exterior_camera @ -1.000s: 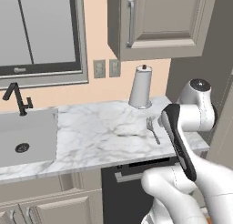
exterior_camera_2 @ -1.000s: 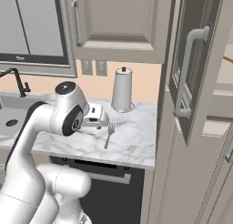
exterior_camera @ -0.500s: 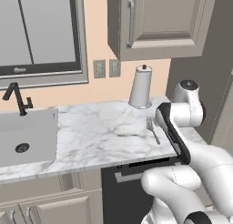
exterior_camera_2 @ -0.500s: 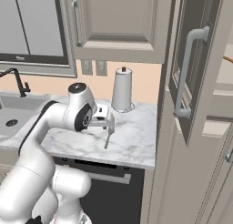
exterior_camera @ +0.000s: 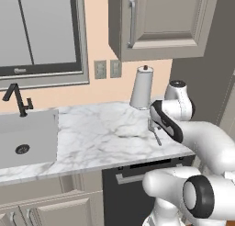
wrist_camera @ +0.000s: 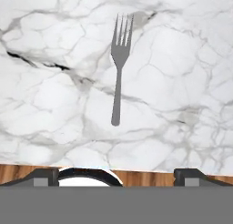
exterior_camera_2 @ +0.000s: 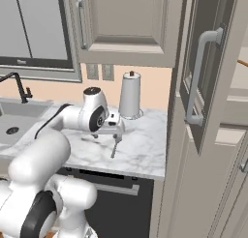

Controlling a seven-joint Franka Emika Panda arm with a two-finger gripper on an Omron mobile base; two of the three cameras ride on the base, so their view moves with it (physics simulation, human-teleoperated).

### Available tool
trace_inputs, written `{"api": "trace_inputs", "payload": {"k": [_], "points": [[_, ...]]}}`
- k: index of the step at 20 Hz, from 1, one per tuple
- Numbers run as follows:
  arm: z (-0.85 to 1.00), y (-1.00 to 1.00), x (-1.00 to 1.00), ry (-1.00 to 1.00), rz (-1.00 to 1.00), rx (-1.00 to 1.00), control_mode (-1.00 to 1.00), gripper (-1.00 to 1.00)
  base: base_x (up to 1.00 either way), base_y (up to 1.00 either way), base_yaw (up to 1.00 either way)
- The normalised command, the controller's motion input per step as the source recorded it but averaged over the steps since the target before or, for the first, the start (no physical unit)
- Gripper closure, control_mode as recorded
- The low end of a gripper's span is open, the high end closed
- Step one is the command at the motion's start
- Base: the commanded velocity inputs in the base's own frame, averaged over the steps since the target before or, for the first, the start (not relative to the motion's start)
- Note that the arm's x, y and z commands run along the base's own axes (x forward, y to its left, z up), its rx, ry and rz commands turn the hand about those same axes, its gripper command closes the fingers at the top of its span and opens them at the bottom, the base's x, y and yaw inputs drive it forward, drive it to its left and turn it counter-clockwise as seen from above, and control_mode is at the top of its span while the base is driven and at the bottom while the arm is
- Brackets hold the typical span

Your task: Organize the utensils by type. Pick up the wooden spoons from the counter and place them in the open cabinet. Then pick up the metallic utensils from the counter and place them in the open drawer.

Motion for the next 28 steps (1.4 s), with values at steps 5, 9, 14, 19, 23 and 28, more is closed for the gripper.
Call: {"api": "trace_inputs", "payload": {"k": [5,9,14,19,23,28], "points": [[-0.52,0.00,0.35,0.00,0.00,0.00,-1.00,-1.00,0.00,0.00,0.00],[-0.47,0.00,0.31,0.00,0.00,0.00,-1.00,-1.00,0.00,0.00,0.00],[-0.29,0.00,0.38,0.00,0.00,0.00,-1.00,-1.00,0.00,0.00,0.00],[-0.25,0.00,0.44,0.00,0.00,0.00,-1.00,-1.00,0.00,0.00,0.00],[-0.34,-0.03,0.41,0.00,0.00,0.01,-1.00,-1.00,0.00,0.00,0.00],[-0.40,-0.06,0.30,0.00,0.00,0.03,-1.00,-1.00,0.00,0.00,0.00]]}}
